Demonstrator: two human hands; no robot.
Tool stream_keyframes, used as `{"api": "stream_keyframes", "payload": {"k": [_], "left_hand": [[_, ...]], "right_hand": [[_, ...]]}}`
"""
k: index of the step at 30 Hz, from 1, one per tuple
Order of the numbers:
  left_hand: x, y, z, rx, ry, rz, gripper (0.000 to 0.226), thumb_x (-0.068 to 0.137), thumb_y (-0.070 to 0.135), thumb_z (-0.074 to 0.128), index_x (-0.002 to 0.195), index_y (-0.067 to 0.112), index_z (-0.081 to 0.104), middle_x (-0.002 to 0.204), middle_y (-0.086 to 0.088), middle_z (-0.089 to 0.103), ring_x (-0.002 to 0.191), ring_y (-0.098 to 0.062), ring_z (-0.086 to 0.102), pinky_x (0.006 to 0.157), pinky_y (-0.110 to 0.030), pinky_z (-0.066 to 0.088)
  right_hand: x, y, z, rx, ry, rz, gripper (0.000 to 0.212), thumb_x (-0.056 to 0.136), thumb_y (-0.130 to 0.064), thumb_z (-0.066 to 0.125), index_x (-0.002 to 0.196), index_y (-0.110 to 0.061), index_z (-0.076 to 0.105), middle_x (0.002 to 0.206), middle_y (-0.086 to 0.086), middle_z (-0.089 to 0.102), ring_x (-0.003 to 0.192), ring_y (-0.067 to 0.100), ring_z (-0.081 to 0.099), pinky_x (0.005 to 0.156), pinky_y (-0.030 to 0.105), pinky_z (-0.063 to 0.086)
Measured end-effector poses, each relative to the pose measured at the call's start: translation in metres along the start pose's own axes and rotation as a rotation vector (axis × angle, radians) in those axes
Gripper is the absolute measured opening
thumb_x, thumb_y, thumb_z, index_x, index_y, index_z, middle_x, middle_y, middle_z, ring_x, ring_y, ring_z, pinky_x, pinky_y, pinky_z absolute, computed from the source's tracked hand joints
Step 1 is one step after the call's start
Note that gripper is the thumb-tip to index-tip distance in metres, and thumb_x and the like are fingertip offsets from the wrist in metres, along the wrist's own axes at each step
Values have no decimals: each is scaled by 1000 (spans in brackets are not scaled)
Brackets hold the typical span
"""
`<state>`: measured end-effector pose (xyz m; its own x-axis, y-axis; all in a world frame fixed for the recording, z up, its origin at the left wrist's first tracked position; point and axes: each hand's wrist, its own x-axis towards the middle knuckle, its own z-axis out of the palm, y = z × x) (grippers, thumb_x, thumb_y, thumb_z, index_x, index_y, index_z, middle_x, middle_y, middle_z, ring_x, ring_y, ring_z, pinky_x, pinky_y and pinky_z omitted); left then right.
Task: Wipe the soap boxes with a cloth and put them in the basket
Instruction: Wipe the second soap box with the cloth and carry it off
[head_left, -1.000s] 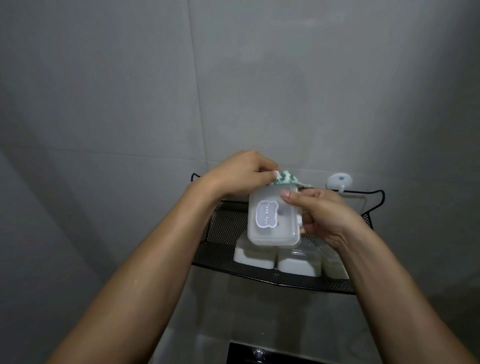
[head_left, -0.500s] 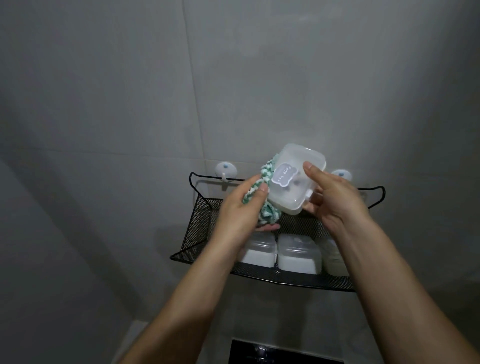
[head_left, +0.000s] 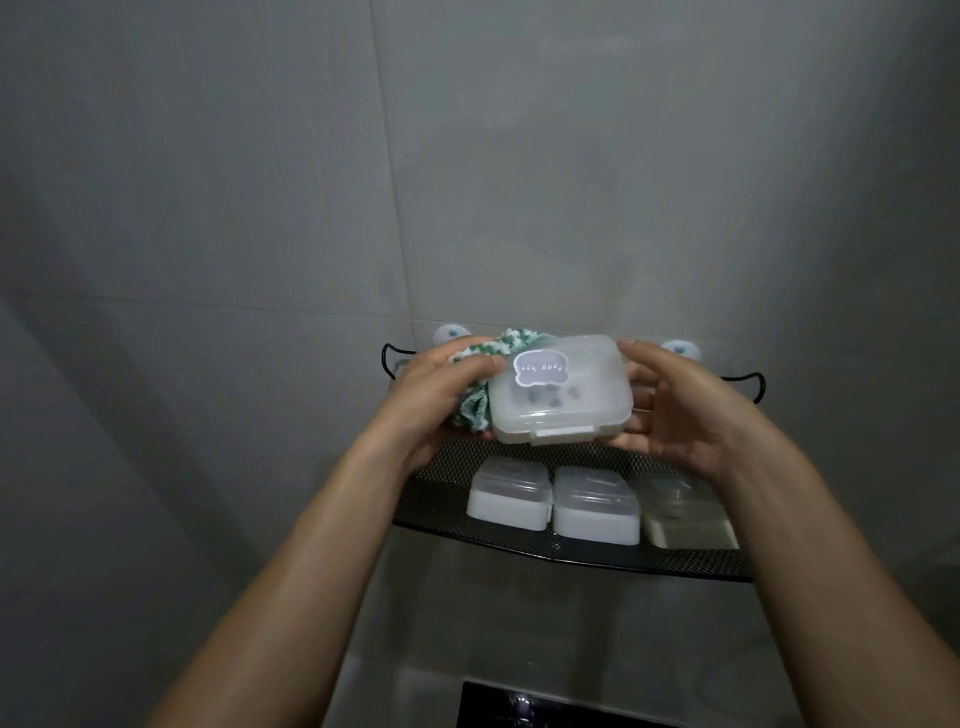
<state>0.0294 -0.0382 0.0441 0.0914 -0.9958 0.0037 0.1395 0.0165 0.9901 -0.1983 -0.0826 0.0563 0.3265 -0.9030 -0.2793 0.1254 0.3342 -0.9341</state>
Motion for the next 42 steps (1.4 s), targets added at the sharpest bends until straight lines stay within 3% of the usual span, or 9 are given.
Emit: {"api": "stream_keyframes", "payload": {"k": [4, 8, 12, 16, 20, 23, 28, 36, 42], "left_hand": [[3, 8, -10, 81, -146, 9, 16, 83, 15, 69, 95, 20, 79, 95, -9, 76, 82, -20, 71, 66, -31, 57], [3, 2, -10, 67, -153, 14, 17, 93, 8, 60, 95, 11, 77, 96, -11, 76, 85, -19, 72, 76, -28, 56], [-1, -12, 0, -8, -69, 50, 21, 100, 12, 53, 102, 13, 73, 102, -11, 75, 92, -22, 70, 86, -35, 53], [-7, -25, 5, -107, -15, 29, 28, 103, 17, 47, 99, 21, 75, 105, -6, 75, 93, -17, 69, 79, -32, 52], [-16, -31, 11, -237, 38, 53, 29, 104, 18, 44, 109, 14, 72, 108, -6, 75, 101, -16, 70, 91, -32, 55], [-24, -33, 27, -143, 176, 124, 30, 102, 15, 43, 115, 22, 70, 112, 1, 74, 110, -14, 68, 99, -38, 51], [-43, -40, 55, 399, 407, 313, 40, 98, 8, 47, 134, 22, 56, 120, 5, 68, 111, -14, 64, 97, -36, 51], [-62, -52, 81, 423, 405, 367, 23, 97, 21, 58, 118, 25, 50, 98, 7, 71, 90, -14, 69, 76, -42, 57], [-51, -45, 70, 401, 471, 379, 8, 94, 14, 61, 102, 13, 59, 97, 1, 68, 92, -19, 65, 80, -46, 54]], "right_hand": [[-6, -1, -9, -96, -133, 50, 38, 75, -33, 71, 106, -12, 65, 87, 10, 76, 66, 23, 73, 64, 38, 61], [-9, 4, -12, -161, -202, 16, 58, 58, -27, 79, 111, -6, 69, 105, 20, 74, 82, 33, 72, 78, 47, 58], [-6, 13, -6, -112, -132, -2, 46, 61, -25, 75, 102, -8, 69, 91, 19, 75, 69, 27, 72, 70, 41, 59], [-5, 16, -3, -36, -72, -6, 35, 67, -25, 72, 97, -10, 67, 79, 13, 75, 59, 22, 72, 57, 35, 60], [-5, 11, -2, 43, 12, -11, 15, 90, -19, 66, 99, -7, 64, 74, 12, 75, 56, 21, 72, 51, 34, 60], [-3, 10, 2, 113, 60, -29, 15, 93, -19, 64, 98, -5, 62, 71, 13, 74, 54, 21, 72, 41, 31, 57], [-2, 13, 17, 198, 86, -61, 17, 92, -19, 66, 99, -3, 61, 70, 12, 74, 56, 21, 72, 40, 28, 55], [1, 14, 20, 243, 139, -110, 19, 89, -19, 71, 99, -4, 63, 74, 12, 75, 61, 21, 73, 52, 36, 62], [-3, 14, 18, 254, 136, -106, 19, 90, -17, 70, 101, -4, 62, 72, 11, 75, 60, 21, 74, 43, 29, 55]]}}
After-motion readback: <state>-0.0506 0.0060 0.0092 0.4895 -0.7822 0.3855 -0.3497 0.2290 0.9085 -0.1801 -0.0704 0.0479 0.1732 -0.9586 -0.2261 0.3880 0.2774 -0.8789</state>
